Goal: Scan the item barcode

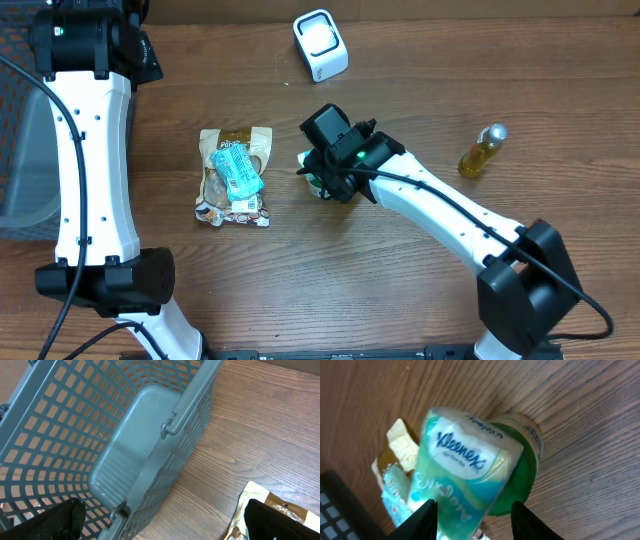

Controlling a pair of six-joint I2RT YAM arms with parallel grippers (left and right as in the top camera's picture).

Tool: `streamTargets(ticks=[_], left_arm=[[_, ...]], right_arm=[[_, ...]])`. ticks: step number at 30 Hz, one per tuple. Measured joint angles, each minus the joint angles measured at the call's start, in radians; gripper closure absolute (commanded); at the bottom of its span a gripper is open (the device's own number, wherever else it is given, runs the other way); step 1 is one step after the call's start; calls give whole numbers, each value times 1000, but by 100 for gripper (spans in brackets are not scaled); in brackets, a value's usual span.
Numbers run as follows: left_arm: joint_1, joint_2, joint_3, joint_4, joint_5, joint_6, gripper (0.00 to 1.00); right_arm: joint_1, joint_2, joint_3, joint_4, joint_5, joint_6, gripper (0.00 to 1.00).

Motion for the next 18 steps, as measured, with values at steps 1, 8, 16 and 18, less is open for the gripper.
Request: streamTargets(ticks=[1, 8, 16, 18], left_arm=[[0, 0, 0, 0, 0, 0, 0], [0, 0, 0, 0, 0, 0, 0], [0, 0, 0, 0, 0, 0, 0], [0, 0, 0, 0, 0, 0, 0]], right_arm=[[0, 8, 0, 1, 1, 2, 60], [0, 23, 0, 9, 8, 3, 91], [0, 23, 5, -6, 14, -19, 96], [0, 23, 6, -7, 14, -39, 96]])
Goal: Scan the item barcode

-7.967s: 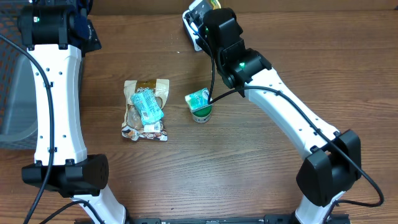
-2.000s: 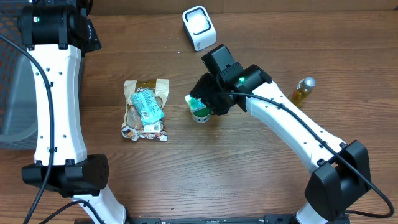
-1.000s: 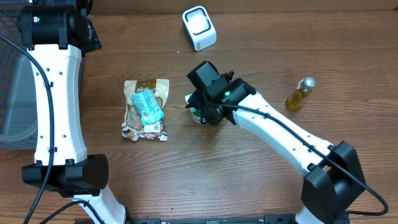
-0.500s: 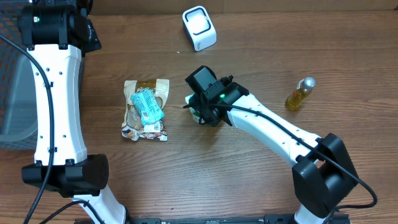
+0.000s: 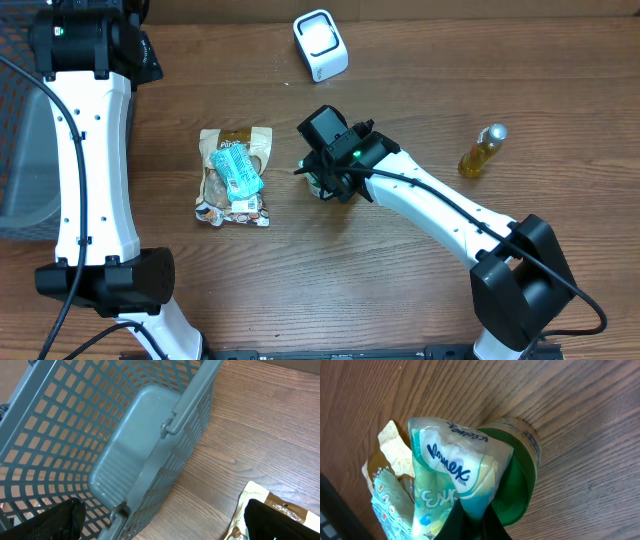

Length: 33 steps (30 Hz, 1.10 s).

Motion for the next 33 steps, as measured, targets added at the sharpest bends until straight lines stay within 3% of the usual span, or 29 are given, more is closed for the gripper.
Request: streamTargets(ticks=[6, 16, 27, 33], left_arm=[[0, 0, 0, 0, 0, 0, 0], [0, 0, 0, 0, 0, 0, 0], [0, 0, 0, 0, 0, 0, 1], [0, 0, 0, 0, 0, 0, 0]], right_arm=[[0, 0, 11, -13, -2, -113, 96], [0, -50, 12, -101, -8, -484, 96], [0, -80, 12, -306, -21, -577, 96], [0, -81, -9, -315, -55, -581, 96]])
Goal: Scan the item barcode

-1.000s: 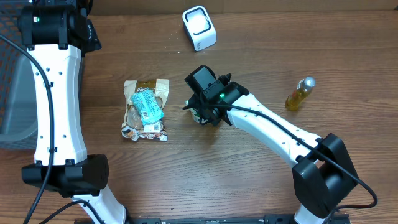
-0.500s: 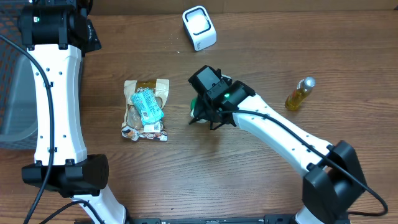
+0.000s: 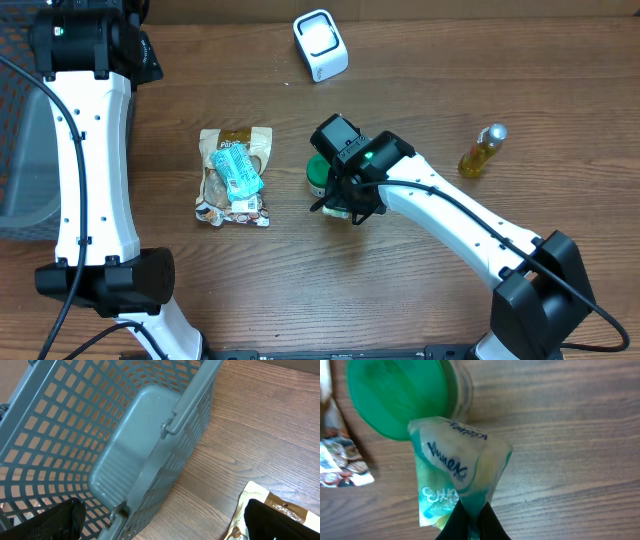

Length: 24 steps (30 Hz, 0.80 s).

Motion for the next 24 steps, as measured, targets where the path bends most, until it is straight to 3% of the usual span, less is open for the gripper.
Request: streamTargets(ticks=[24], left_arm=[[0, 0, 0, 0, 0, 0, 0]], right_arm=[[0, 0, -254, 157, -70, 0, 96]])
